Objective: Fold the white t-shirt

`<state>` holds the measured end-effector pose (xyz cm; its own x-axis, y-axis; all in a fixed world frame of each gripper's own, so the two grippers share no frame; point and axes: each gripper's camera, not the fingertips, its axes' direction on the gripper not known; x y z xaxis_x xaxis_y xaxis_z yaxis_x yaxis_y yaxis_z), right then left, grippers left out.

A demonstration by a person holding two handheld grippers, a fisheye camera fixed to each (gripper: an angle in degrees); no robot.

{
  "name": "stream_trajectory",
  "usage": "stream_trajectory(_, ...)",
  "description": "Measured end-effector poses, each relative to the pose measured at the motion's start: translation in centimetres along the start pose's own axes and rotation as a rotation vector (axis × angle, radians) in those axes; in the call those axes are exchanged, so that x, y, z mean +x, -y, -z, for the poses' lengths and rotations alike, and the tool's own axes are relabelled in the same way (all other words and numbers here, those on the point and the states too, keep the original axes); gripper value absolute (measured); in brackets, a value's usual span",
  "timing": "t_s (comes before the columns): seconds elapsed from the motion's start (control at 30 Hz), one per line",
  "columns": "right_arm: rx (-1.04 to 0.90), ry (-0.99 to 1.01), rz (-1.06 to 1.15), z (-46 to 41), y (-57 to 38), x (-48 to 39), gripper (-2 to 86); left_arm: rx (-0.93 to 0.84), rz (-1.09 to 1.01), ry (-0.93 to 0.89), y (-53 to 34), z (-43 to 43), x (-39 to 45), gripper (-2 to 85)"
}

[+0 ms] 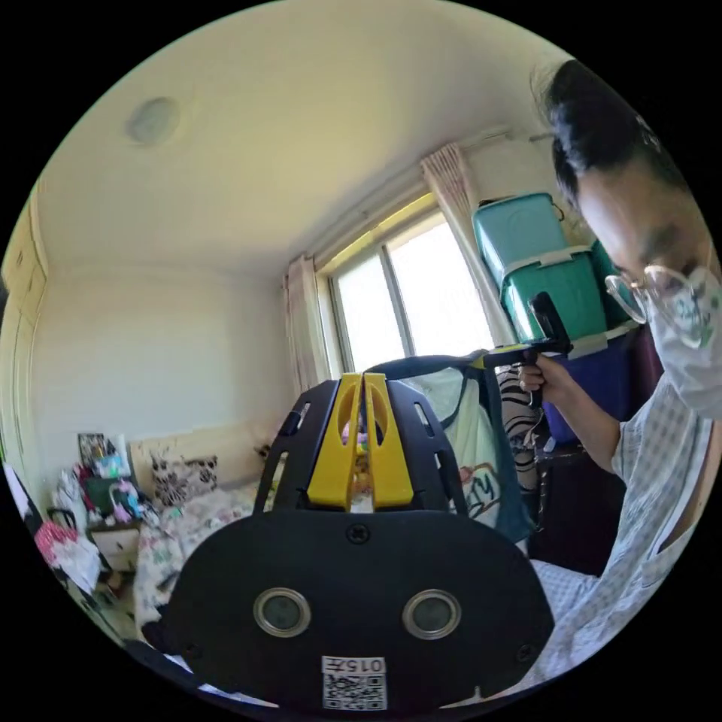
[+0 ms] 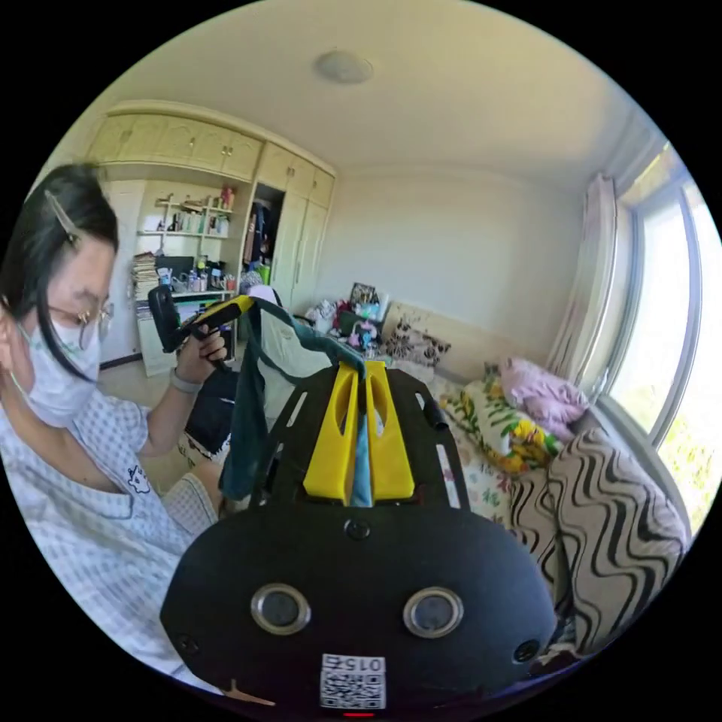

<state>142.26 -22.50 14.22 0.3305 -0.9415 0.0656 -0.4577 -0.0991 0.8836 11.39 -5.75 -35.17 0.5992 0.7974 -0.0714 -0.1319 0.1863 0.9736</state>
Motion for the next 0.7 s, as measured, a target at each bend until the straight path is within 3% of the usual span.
stream_trajectory(0.17, 0.021, -0.081, 0.098, 0.5, 2.7, 0.4, -0.1, 0.002, -0.157, 0.070, 3.6, 0.2, 0.2, -0.9)
stream_trajectory(0.33, -0.039, -0.090, 0.085, -5.3, 2.3, 3.9, -0.1, -0.099, -0.173, 0.135, 0.7, -4.5, -2.4, -0.9)
stream_trajectory(0.53, -0.323, -0.083, -0.043, -24.1, -3.1, 13.2, 0.5, -0.347, 0.061, 0.095, -11.4, -17.3, -11.1, -0.8)
stream_trajectory(0.63, -0.502, -0.060, -0.165, -37.5, -8.2, 18.8, 1.7, -0.550, 0.201, 0.180, -21.1, -27.4, -16.4, -0.7)
stream_trajectory(0.7, -0.694, -0.031, -0.363, -47.3, -14.4, 22.6, 3.9, -0.749, 0.346, 0.200, -30.4, -34.3, -20.1, -0.5)
